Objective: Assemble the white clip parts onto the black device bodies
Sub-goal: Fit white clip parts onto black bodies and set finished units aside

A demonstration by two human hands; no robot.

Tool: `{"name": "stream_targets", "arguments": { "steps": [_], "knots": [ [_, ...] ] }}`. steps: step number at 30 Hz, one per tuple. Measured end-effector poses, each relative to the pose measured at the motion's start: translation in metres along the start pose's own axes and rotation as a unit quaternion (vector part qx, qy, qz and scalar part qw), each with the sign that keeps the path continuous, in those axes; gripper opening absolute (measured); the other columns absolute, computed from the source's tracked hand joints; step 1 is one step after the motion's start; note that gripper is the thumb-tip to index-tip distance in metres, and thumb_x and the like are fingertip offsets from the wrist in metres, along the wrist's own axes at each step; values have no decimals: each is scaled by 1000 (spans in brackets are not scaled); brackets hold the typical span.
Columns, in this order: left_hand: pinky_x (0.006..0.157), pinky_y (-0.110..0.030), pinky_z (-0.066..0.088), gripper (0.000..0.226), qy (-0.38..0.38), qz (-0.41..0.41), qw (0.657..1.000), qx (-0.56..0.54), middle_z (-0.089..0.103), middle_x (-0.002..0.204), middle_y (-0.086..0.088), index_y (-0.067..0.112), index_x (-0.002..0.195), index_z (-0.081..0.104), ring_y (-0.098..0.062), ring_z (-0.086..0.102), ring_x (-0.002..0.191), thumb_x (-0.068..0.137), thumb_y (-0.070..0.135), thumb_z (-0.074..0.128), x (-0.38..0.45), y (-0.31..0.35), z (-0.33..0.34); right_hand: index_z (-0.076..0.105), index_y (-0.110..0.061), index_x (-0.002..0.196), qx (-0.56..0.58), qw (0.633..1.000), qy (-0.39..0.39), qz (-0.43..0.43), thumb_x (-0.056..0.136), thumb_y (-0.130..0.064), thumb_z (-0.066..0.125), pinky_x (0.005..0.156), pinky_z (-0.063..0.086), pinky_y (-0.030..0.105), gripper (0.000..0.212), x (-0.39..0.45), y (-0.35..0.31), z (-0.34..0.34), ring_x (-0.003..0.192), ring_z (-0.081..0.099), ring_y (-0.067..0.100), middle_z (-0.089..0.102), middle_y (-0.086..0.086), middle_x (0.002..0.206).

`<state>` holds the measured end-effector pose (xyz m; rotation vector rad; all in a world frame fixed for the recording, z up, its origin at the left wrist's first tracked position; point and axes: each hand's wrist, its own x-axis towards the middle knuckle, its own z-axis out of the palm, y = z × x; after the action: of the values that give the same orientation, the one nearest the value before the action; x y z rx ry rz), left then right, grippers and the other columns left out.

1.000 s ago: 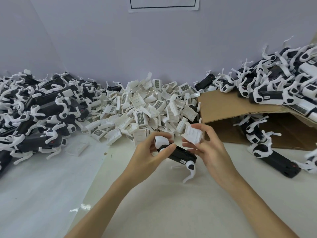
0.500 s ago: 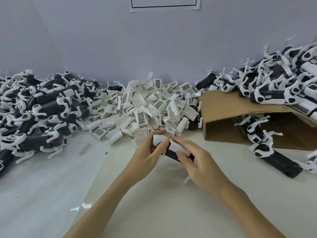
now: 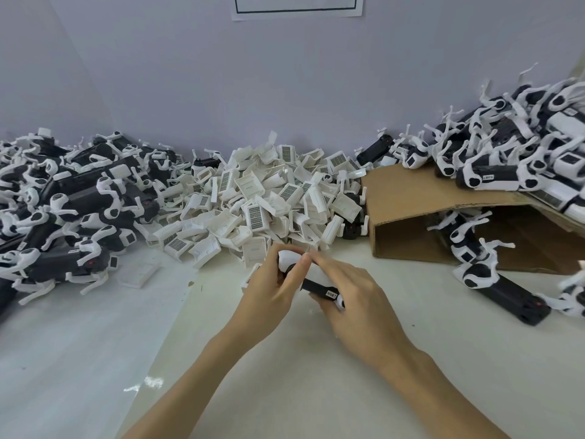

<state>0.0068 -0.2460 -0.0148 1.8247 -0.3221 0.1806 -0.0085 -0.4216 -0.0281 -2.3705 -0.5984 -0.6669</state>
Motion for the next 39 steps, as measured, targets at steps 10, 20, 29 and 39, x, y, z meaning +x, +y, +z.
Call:
{"name": "stream_targets", "arguments": {
  "steps": [10,20,29,39],
  "knots": [
    [86,-15,47,39,-64,123,975,176,48,135,13,46,133,61,-5,56,122,98,38,74,4,-4,-17,66,-12,116,-16,996,85,33,77,-27,92,80,57,38,49,3,6,-11,102,63,23,65,-3,111],
    [86,-59,55,34,-42,54,997,40,65,114,11,40,128,67,-32,63,87,100,22,74,2,-3,-9,69,-18,106,-54,994,98,13,75,-40,92,77,50,31,44,7,9,-17,99,58,17,64,-9,104],
    [83,-56,55,30,-45,75,995,56,68,114,10,37,123,66,-28,65,90,101,19,73,0,0,-11,66,-16,99,-109,985,126,-35,73,-46,92,77,44,27,47,9,10,-15,92,61,18,64,-7,98],
    [113,-34,46,30,-136,280,934,176,35,165,3,26,130,68,-21,41,152,101,23,73,4,5,-30,69,-18,128,430,856,-194,211,104,-47,51,95,53,34,42,14,19,-45,109,70,18,74,3,116]
  ]
}}
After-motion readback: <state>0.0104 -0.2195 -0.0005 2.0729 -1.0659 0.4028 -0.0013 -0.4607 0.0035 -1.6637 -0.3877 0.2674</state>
